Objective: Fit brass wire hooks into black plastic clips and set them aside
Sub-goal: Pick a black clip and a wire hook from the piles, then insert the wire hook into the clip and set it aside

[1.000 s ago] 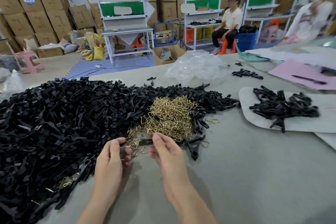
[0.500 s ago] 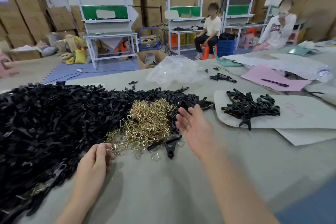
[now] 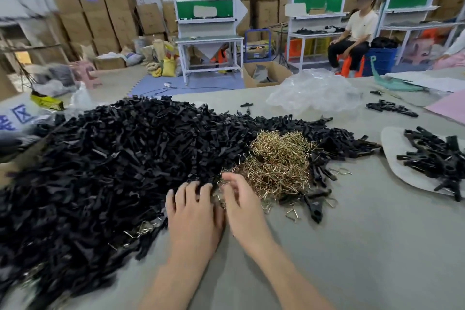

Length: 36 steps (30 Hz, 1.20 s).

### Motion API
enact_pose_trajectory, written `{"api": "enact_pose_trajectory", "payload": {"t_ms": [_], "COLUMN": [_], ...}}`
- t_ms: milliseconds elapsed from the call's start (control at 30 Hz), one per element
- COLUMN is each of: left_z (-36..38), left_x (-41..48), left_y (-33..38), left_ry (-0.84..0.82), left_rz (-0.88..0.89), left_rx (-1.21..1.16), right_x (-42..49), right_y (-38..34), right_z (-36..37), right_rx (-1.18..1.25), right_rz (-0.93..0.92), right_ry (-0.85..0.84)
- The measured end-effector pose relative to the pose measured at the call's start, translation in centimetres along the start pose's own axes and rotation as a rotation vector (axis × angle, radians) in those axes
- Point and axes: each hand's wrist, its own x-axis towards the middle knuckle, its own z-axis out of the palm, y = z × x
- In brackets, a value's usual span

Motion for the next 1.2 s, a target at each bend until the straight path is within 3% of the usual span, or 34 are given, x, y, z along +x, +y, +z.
{"api": "enact_pose_trajectory", "payload": {"t_ms": [100, 267, 467, 700, 833, 933, 1067, 1200], "left_z": [0.6, 0.7, 0.4, -0.1, -1.1, -1.6, -1.3, -1.0], "left_x": [1.0, 2.2, 2.5, 2.7, 2.8, 2.6, 2.0, 2.1], "left_y": [-1.2, -2.6, -3.3, -3.0, -2.4, -2.0, -1.1, -1.0], "left_ry": [-0.173, -0.096, -0.007, -0.125, 0.018, 0.166, 0.038, 0.011], "left_rz": [-0.176, -0.074, -0.023, -0.031, -0.105, -0.077, 0.071, 0.020], "left_rx": [0.073, 0.090, 0.077, 0.171, -0.156, -0.376, -0.342, -0.410], "right_x": [0.5, 1.6, 2.1, 1.9, 1.6, 1.6, 1.4, 1.8], "right_y": [0.8, 1.5, 1.9, 1.9, 1.6, 1.1, 1.1, 1.4], "right_z": [-0.1, -0.4, -0.3, 0.2, -0.1, -0.1, 0.4, 0.3], "right_rx": [0.078, 0.321, 0.379, 0.328, 0.335, 0.515, 0.620, 0.583], "right_rz": [0.035, 0.154, 0.181, 0.165, 0.149, 0.189, 0.238, 0.223], "right_ry": [0.029, 0.063, 0.035, 0.000, -0.042, -0.148, -0.277, -0.238]}}
